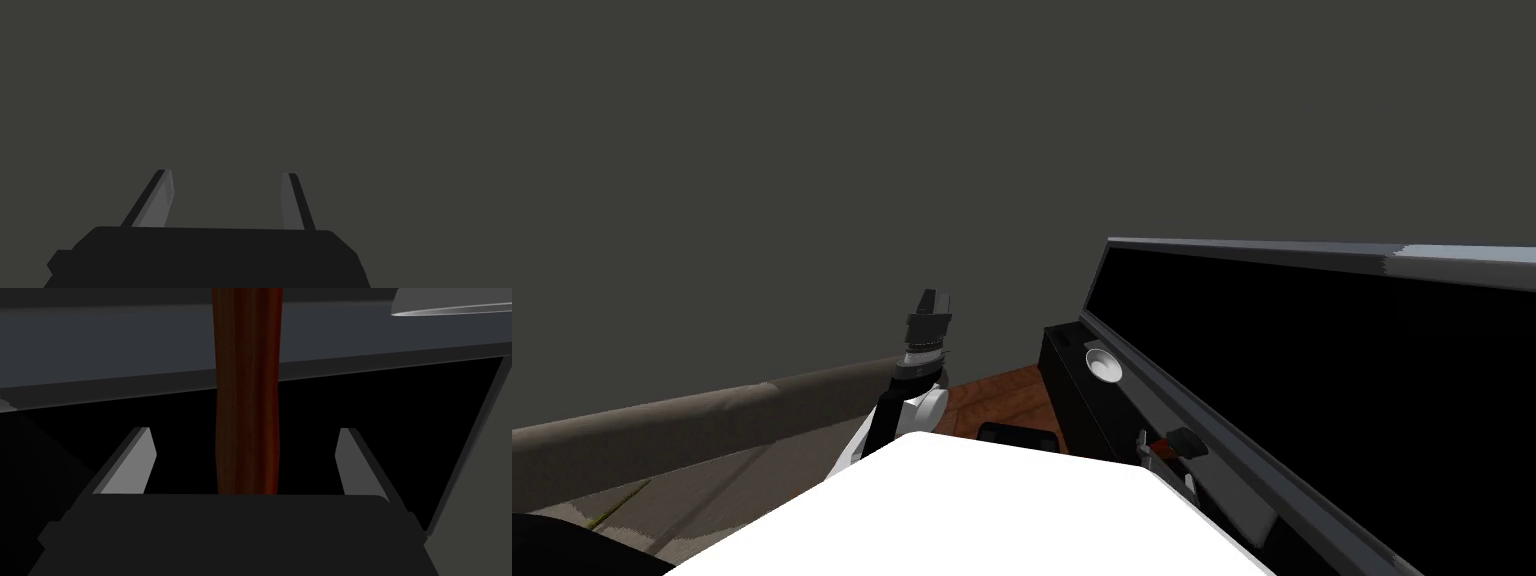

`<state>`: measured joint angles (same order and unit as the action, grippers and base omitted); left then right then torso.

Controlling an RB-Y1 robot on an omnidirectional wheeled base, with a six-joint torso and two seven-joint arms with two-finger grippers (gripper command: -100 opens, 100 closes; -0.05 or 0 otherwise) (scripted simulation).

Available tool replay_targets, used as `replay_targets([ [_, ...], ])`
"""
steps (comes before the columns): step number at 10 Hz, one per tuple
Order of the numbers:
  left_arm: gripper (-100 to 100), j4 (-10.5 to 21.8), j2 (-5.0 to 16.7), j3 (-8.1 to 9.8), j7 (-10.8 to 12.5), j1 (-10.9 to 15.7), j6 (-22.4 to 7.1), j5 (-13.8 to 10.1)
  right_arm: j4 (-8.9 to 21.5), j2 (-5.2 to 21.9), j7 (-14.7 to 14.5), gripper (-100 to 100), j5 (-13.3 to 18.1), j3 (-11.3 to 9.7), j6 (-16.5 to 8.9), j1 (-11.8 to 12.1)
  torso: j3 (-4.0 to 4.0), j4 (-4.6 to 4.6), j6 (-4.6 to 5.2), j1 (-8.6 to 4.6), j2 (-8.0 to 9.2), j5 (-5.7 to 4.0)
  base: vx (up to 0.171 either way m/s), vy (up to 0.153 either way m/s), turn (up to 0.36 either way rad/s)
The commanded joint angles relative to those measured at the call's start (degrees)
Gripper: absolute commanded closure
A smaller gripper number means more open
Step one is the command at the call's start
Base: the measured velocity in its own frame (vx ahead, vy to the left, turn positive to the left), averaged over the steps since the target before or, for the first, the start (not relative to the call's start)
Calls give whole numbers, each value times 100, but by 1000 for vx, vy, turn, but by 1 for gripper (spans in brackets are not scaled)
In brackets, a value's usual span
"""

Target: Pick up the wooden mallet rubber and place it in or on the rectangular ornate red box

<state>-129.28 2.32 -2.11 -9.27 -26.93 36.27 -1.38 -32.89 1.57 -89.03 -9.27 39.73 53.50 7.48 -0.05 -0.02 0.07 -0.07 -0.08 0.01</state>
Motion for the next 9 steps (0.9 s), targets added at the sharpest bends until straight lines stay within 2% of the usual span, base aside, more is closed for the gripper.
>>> replay_targets([
  [1, 0, 0, 0, 0, 0, 0, 0, 0, -152, -101, -55, -100, 128, -173, -95, -30, 0, 0, 0, 0, 0, 0, 37, -51, -308],
  [2, 0, 0, 0, 1, 0, -1, 0, 0, -186, -155, -94, -100, 236, -320, -121, -91, -1, 0, 3, -5, -2, -1, 61, -55, -421],
  [3, 0, 0, 0, 1, 0, -1, 0, 0, -186, -155, -94, -100, 236, -320, -121, -91, -6, -2, 2, -10, -10, -2, 47, -32, -171],
  [6, 0, 0, 0, 1, 0, 0, 0, 0, -286, -317, -212, -100, 560, -762, -202, -275, -4, -1, 0, -6, -7, -2, 56, -47, -372],
  [7, 0, 0, 0, 1, 0, -1, 0, 0, -264, -317, -212, -100, 560, -762, -202, -275, -8, -3, 1, -11, -14, -2, 60, -37, -214],
  [9, 0, 0, 0, 0, 0, 0, 0, 0, -353, -425, -290, -100, 776, -1057, -256, -398, -2, -1, -3, 12, -4, 0, 58, 46, -249],
])
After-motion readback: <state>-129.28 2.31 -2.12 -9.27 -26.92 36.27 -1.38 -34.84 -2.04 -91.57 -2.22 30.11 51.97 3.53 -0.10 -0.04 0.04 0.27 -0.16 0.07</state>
